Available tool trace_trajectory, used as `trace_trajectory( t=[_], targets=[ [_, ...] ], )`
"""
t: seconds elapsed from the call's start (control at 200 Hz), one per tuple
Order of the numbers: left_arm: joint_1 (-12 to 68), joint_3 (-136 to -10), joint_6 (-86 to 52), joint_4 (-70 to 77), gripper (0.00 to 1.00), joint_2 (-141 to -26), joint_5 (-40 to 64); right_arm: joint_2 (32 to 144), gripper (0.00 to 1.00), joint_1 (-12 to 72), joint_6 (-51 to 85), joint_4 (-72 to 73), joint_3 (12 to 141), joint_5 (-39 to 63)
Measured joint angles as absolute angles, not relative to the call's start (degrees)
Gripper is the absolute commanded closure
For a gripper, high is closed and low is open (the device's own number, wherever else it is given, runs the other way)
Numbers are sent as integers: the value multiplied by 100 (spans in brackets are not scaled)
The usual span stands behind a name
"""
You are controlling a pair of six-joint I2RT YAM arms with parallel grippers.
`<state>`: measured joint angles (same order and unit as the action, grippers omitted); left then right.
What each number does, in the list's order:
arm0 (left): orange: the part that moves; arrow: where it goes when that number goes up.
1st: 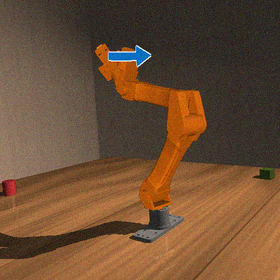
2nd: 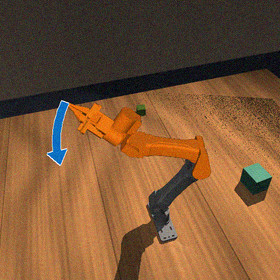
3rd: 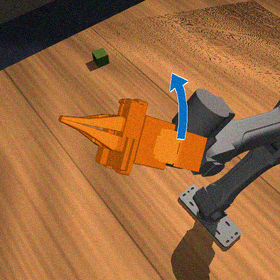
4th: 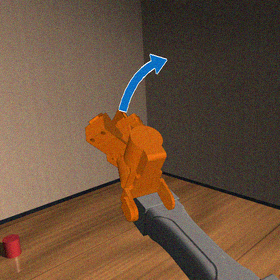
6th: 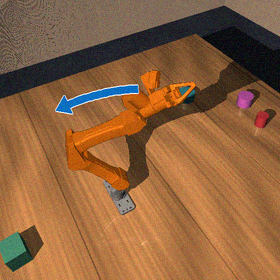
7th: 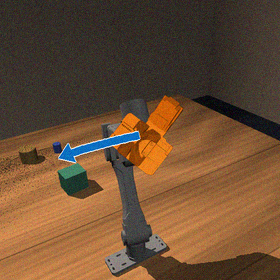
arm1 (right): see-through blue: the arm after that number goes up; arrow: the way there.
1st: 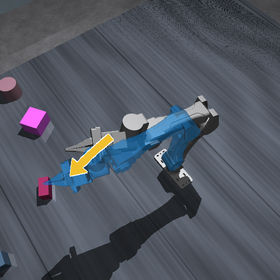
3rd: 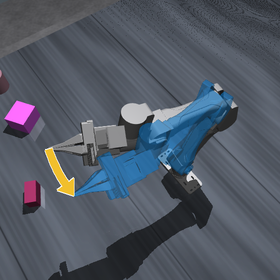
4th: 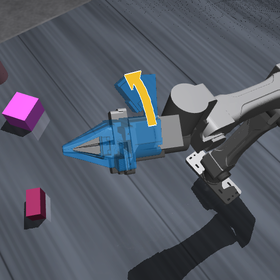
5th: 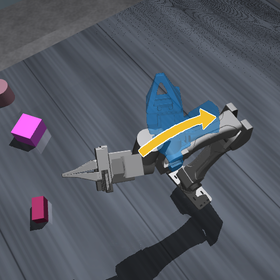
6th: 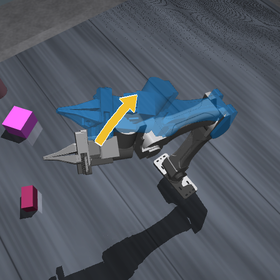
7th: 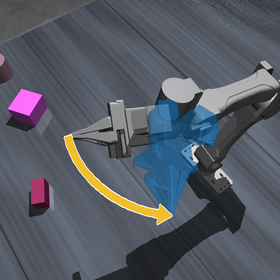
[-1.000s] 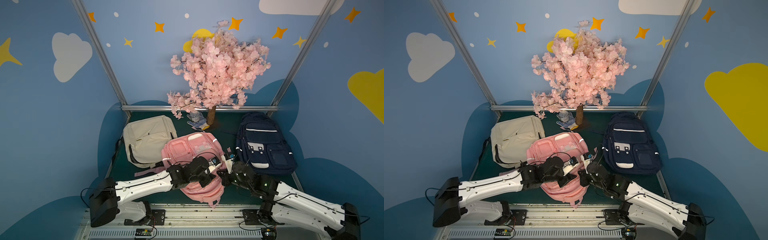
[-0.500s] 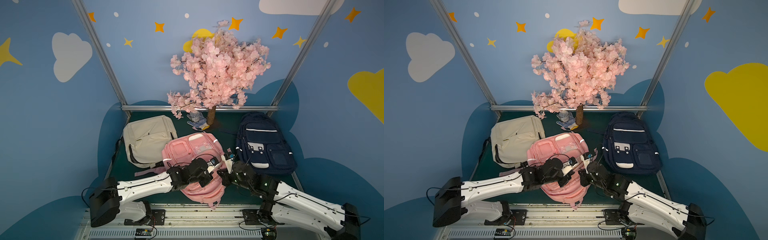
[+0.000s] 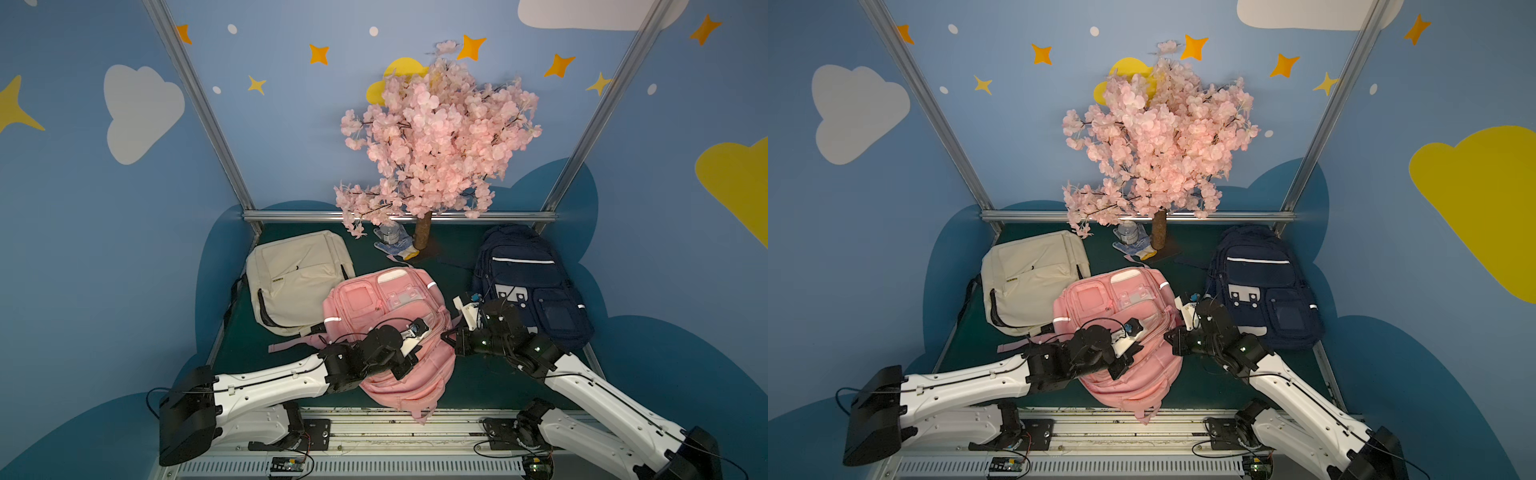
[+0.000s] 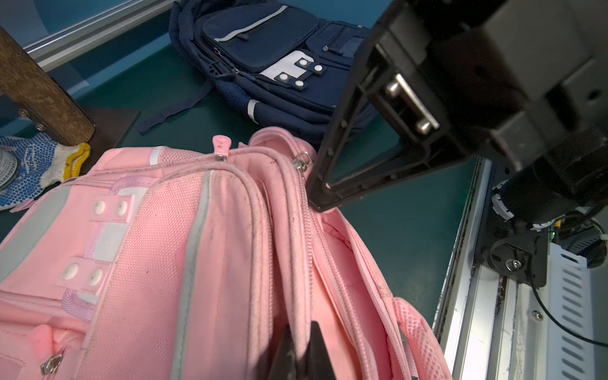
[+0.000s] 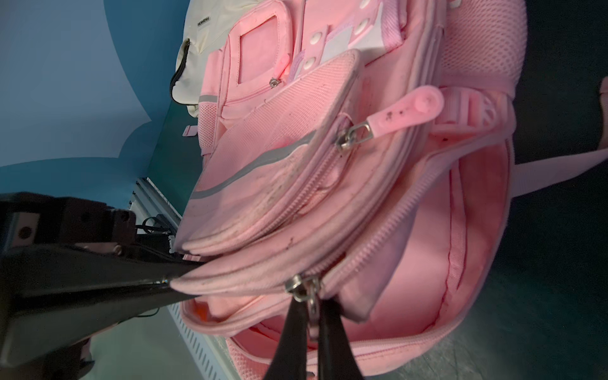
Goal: Zip up the backpack
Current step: Zip the zipper on the backpack.
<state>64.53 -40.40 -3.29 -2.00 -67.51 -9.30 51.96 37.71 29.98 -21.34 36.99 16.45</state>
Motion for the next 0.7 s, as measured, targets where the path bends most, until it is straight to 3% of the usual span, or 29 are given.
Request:
trace_trajectory(
  t=[0.2, 0.38, 0.541, 0.701],
  targets=[
    [6567, -4501, -228, -919, 62, -6888, -829, 5122, 100, 4147, 2967, -2134, 3774, 738],
    [6530, -5039, -102, -897, 59, -7238, -888, 5103, 100, 4862, 2971, -2154, 3933, 427],
    [6394, -5127, -56, -751, 63, -7553, -963, 5105, 100, 5065, 2998, -2206, 3935, 248],
    [6243, -5083, -64, -622, 81, -7703, -913, 5109, 100, 5074, 3081, -2296, 3935, 213]
  ],
)
